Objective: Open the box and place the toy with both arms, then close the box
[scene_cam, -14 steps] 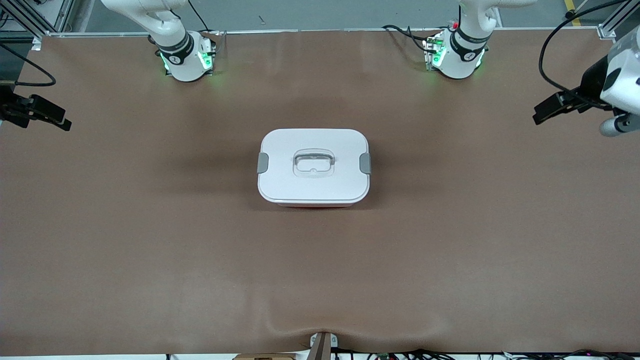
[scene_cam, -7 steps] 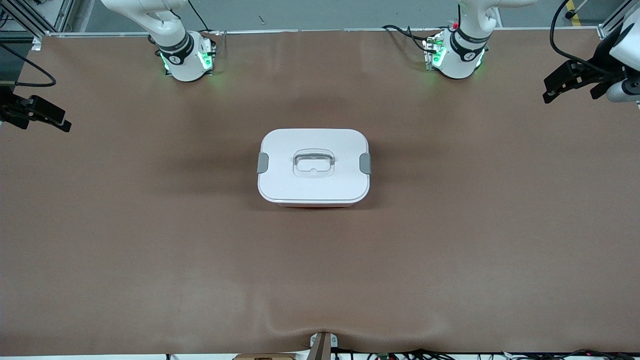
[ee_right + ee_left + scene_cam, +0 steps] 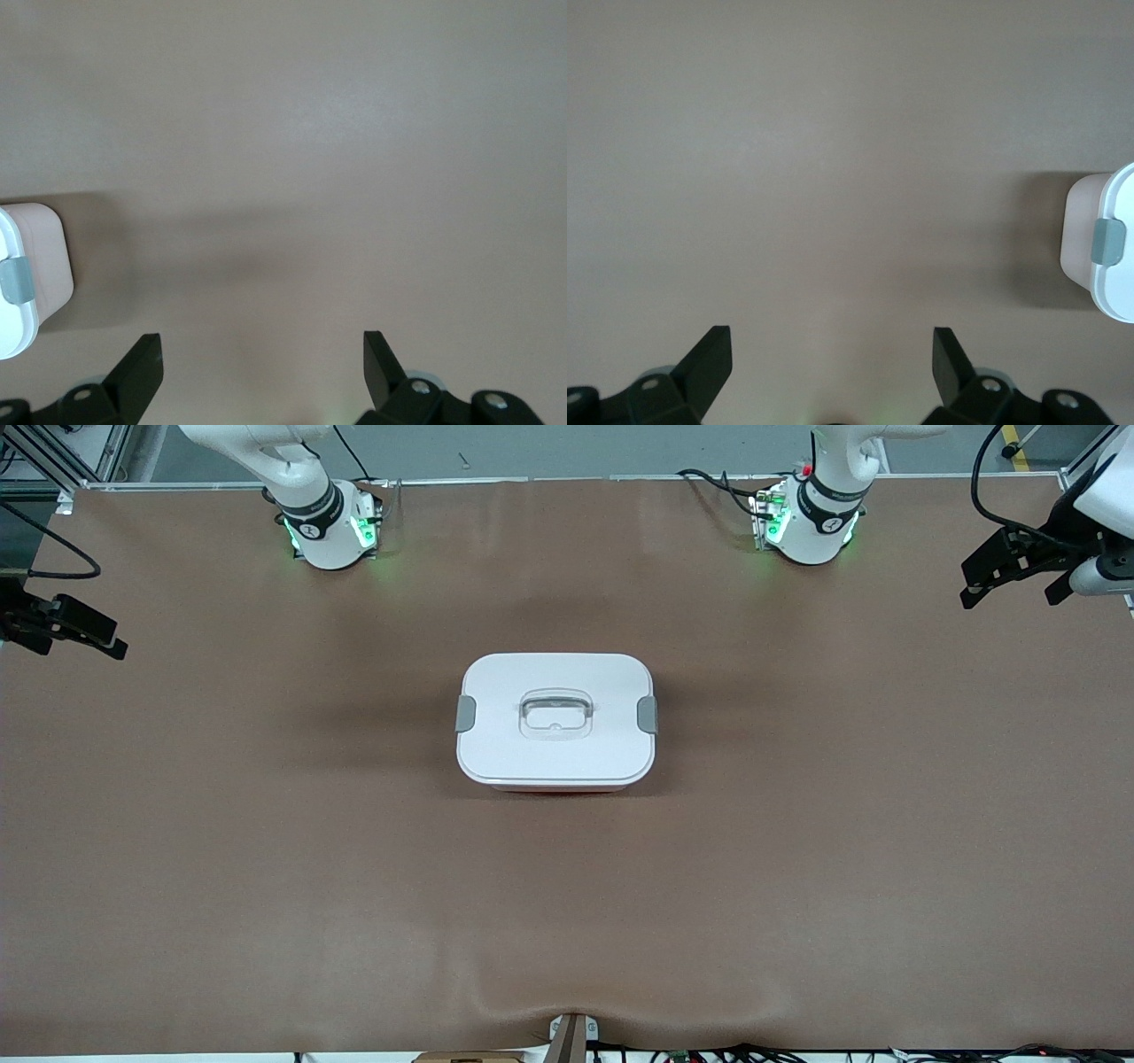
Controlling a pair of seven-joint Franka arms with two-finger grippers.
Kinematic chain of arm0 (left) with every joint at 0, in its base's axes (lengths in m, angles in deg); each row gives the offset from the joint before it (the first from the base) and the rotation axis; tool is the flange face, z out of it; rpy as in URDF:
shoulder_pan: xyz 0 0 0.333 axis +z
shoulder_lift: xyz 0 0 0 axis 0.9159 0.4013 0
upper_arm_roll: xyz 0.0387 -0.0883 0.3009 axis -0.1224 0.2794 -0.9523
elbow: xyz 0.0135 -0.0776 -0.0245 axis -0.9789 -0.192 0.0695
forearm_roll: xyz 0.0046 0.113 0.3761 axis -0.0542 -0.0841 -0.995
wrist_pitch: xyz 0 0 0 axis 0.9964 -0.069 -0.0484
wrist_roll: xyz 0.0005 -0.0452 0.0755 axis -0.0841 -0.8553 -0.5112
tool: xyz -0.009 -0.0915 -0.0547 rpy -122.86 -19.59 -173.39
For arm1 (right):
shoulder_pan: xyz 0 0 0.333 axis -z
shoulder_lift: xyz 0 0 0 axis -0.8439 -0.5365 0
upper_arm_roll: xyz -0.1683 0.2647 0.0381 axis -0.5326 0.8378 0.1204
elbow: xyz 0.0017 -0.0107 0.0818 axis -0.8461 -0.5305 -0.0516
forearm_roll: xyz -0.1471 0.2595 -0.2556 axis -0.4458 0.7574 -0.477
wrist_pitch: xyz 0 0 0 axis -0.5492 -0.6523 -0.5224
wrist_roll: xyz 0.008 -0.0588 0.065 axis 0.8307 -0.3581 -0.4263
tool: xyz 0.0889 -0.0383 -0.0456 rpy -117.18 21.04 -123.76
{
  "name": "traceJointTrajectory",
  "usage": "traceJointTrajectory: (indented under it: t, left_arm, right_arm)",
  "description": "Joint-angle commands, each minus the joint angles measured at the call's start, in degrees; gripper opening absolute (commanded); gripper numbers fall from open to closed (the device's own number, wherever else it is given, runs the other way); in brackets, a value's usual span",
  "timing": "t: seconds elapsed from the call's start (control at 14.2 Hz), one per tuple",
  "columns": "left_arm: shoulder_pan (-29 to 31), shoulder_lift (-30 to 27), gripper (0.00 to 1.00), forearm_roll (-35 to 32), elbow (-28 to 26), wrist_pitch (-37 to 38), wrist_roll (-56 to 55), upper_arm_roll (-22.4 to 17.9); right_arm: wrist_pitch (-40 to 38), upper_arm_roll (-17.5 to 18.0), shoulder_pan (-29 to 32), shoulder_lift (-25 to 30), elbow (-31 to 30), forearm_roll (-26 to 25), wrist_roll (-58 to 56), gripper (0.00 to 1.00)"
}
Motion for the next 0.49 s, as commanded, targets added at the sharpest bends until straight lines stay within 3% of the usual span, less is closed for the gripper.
traceJointTrajectory:
  t: [0.0,0.42]
  left_arm:
    - [-0.6,0.7,1.0,-1.1,0.9,-0.2,0.9,0.0]
    - [-0.7,2.5,1.0,-1.0,2.7,0.8,1.2,0.1]
  right_arm:
    - [0.2,-0.2,-1.0,1.3,-0.9,0.4,0.7,1.0]
    - [-0.2,-0.2,-1.1,1.4,-0.4,0.4,0.7,1.0]
